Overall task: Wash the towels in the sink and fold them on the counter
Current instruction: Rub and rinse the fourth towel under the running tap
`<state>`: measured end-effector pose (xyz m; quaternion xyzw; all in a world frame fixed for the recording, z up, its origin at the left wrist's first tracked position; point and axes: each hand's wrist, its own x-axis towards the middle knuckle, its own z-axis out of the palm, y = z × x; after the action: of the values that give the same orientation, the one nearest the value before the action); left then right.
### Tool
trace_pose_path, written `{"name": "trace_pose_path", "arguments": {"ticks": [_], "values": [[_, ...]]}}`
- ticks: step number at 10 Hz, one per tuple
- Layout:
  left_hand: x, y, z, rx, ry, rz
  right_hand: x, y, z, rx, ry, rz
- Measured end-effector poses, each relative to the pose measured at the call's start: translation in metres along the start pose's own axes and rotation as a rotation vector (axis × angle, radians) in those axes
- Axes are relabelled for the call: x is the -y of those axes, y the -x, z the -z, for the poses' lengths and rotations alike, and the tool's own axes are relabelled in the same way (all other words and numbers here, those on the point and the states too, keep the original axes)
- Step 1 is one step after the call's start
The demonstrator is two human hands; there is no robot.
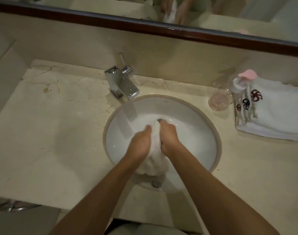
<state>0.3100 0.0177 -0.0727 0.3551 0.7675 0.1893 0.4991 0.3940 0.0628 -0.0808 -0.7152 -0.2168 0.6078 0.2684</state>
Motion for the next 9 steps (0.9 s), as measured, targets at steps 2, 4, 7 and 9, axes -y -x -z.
{"name": "trace_pose_path", "arguments": {"ticks": [2,4,7,9], "values": [[-0.01,-0.003,0.009,-0.056,0.19,0.019,0.016,0.008,-0.02,-0.031,0.281,0.291],[-0.007,0.0,0.01,0.025,0.178,0.002,-0.004,0.003,0.003,-0.016,0.062,-0.004],[0.004,0.025,-0.01,0.074,-0.069,-0.14,-0.006,-0.03,0.035,-0.167,-0.41,-0.028],[0.029,-0.013,0.027,0.071,0.939,0.279,-0.08,0.01,0.059,0.141,-0.737,-0.066]]}}
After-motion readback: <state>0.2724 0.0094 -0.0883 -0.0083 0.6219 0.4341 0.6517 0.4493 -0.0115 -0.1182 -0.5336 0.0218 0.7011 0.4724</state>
